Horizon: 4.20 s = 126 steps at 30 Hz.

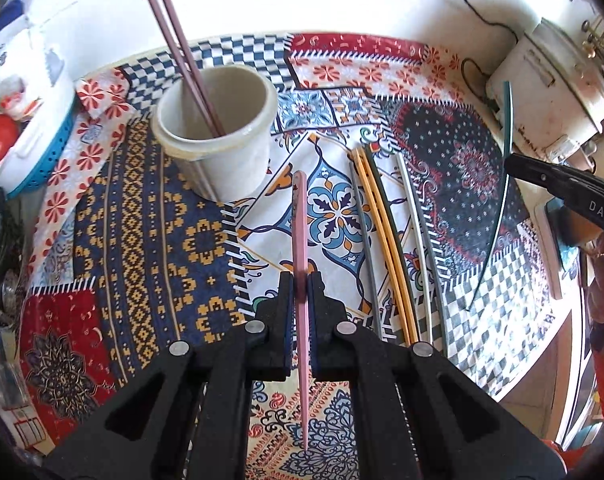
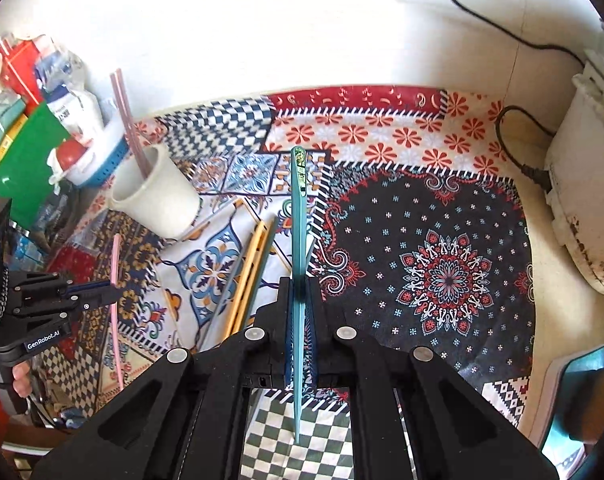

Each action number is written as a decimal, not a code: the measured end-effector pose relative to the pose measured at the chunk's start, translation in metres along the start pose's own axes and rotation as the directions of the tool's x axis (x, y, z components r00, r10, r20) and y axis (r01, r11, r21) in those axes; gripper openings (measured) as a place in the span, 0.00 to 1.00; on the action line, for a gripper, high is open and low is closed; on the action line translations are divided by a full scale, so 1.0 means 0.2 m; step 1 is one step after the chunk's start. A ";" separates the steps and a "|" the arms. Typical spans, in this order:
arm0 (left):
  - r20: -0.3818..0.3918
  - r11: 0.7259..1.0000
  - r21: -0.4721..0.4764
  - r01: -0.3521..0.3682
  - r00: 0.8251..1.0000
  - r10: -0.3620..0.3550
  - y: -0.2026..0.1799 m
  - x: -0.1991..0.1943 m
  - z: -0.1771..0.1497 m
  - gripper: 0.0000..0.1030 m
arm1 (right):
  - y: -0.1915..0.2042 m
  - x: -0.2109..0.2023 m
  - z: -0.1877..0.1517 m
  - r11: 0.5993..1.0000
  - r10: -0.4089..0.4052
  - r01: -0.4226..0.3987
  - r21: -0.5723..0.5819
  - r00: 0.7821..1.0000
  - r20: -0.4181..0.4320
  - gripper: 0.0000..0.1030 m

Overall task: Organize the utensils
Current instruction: 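Carry pink stick in left tool and teal stick in right tool to cup, then lower pink stick into cup with left tool while right tool inserts teal stick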

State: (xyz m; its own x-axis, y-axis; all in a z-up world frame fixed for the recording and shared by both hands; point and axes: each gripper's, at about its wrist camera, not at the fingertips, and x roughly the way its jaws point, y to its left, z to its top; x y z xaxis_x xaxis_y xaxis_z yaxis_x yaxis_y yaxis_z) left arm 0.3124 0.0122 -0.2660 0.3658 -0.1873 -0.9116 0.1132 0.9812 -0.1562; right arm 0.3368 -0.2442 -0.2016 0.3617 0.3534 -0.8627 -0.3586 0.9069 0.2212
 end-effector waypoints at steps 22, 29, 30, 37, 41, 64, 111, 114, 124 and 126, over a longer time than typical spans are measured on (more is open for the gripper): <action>0.302 0.996 -0.091 -0.013 0.952 0.040 0.07 -0.55 0.02 0.04 | 0.19 -0.12 0.16 0.987 -0.003 0.016 -0.161 0.996 0.084 0.02; 0.369 0.989 -0.147 -0.012 0.927 0.066 0.14 -0.63 0.09 0.04 | 0.08 0.22 0.24 0.991 -0.054 0.046 -0.126 0.996 -0.065 0.21; 0.377 0.988 -0.155 -0.009 0.924 0.067 0.15 -0.65 0.11 0.04 | 0.06 0.29 0.24 0.990 -0.075 0.064 -0.130 0.994 -0.085 0.21; 0.426 0.980 -0.199 -0.006 0.900 0.092 0.20 -0.72 0.17 0.04 | -0.09 0.66 0.31 0.995 -0.092 0.080 -0.059 0.969 -0.229 0.21; 0.442 0.977 -0.214 -0.014 0.890 0.109 0.21 -0.74 0.21 0.04 | -0.12 0.75 0.36 0.996 -0.087 0.076 -0.054 0.964 -0.250 0.19; 0.483 0.974 -0.225 -0.026 0.865 0.134 0.25 -0.78 0.31 0.04 | -0.05 0.49 0.43 0.992 -0.081 0.075 -0.102 0.995 -0.053 0.06; 0.357 0.960 -0.273 -0.066 0.919 0.165 0.39 -0.36 0.52 0.04 | 0.80 0.25 0.70 0.893 0.225 -0.192 -0.406 0.974 0.033 0.05; 0.343 0.961 -0.270 -0.067 0.925 0.161 0.39 -0.34 0.53 0.04 | 0.79 0.27 0.70 0.892 0.222 -0.196 -0.408 0.975 0.017 0.05; 0.351 0.965 -0.250 -0.082 0.921 0.169 0.35 -0.38 0.55 0.04 | 0.81 0.25 0.70 0.892 0.223 -0.202 -0.404 0.975 0.004 0.05; 0.358 0.966 -0.243 -0.086 0.918 0.172 0.34 -0.40 0.54 0.04 | 0.81 0.22 0.69 0.894 0.217 -0.193 -0.404 0.976 0.013 0.06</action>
State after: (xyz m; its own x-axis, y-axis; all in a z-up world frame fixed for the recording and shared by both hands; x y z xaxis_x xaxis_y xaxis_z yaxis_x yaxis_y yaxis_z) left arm 0.3900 0.0883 -0.1618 0.6857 -0.0200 -0.7276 -0.1468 0.9753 -0.1652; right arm 0.4132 -0.0505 -0.1411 0.2866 0.5445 -0.7882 -0.7379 0.6502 0.1809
